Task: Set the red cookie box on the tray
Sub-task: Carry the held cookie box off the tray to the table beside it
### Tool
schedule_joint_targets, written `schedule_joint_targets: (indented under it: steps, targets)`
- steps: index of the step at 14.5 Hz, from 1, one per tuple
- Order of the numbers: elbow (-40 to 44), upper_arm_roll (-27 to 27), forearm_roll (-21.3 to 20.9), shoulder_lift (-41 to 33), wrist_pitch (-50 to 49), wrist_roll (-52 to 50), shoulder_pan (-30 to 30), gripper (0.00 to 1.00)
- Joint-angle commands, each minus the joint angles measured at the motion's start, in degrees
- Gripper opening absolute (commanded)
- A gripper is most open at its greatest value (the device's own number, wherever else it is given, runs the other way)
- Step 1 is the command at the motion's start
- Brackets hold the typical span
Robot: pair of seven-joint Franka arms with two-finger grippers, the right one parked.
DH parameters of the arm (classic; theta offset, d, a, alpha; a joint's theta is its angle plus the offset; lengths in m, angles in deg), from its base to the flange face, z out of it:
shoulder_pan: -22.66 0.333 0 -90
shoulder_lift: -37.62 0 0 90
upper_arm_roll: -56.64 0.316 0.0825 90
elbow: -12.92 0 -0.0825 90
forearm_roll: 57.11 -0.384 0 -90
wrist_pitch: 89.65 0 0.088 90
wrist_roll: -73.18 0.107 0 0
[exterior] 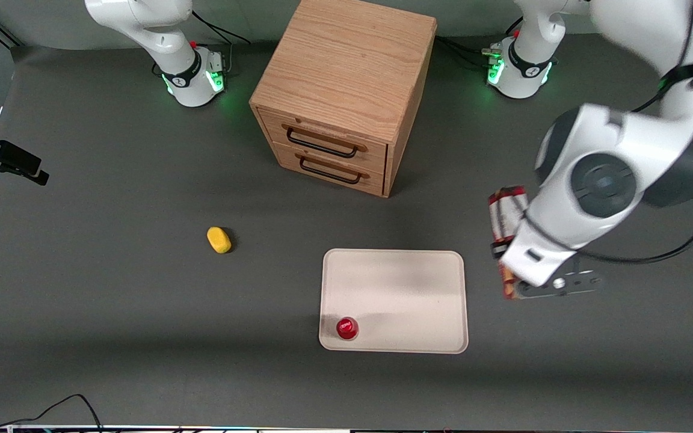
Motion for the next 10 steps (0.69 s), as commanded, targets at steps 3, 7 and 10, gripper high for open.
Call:
schedule_joint_targets:
  steps: [3,7,10]
  targets:
    - [-13.32,0.14,5.64,-14.18,-0.29,16.46,11.37,0.06]
    - [-33.76,3.30,6.08,-24.98,13.20,21.57,14.89,0.06]
    - [-48.20,3.39,6.08,-28.88,26.57,21.58,18.66,0.05]
